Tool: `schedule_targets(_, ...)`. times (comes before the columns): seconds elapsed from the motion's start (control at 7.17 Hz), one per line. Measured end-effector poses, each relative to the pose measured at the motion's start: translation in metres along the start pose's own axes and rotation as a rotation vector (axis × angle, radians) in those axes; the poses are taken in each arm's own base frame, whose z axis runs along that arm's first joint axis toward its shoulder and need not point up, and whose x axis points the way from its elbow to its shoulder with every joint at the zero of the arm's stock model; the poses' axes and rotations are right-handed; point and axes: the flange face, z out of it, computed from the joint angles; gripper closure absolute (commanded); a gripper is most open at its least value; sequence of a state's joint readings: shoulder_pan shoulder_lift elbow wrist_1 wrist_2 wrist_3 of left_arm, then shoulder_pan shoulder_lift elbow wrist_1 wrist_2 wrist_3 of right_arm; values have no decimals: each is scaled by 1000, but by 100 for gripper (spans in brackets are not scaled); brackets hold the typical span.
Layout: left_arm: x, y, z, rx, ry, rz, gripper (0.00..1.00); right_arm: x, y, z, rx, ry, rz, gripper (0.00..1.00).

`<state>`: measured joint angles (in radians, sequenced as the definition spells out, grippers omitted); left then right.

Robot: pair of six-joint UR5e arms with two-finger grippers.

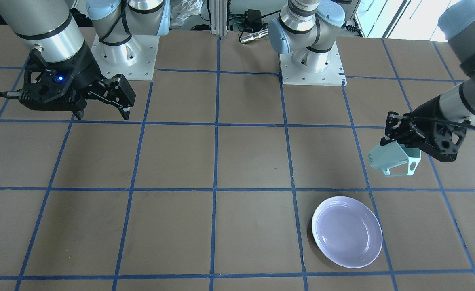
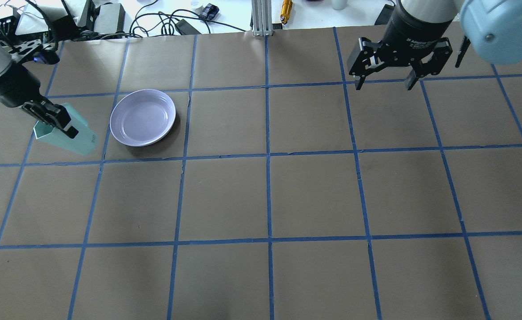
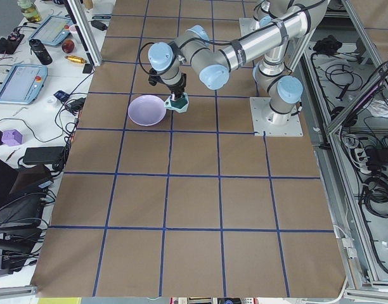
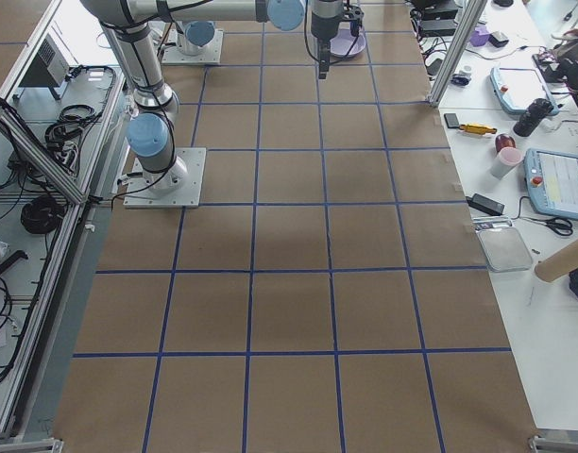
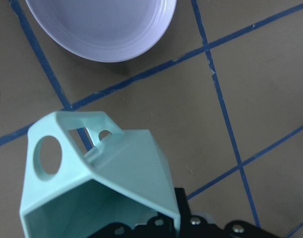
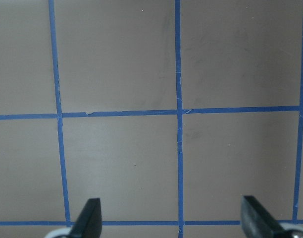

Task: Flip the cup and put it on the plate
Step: 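Lift the cup with the left gripper and carry it over the plate, then rotate the cup upright and lower it onto the white plate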

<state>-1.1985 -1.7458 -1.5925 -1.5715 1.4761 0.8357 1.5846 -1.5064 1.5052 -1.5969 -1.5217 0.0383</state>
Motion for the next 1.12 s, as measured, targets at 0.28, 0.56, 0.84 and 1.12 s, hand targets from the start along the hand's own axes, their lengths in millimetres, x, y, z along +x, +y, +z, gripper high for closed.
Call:
schedule_targets(0.28, 24, -42, 13, 9, -122, 74, 100, 0, 0, 0, 0, 0, 0, 0)
schedule_targets(0.56, 23, -78, 44, 13, -174, 121, 100, 0, 0, 0, 0, 0, 0, 0)
schedule_targets(0.84, 27, -111, 74, -32, -231, 173, 100, 0, 0, 0, 0, 0, 0, 0)
schedule_targets(1.12, 23, -133, 97, -64, -235, 189, 100, 0, 0, 0, 0, 0, -1, 0)
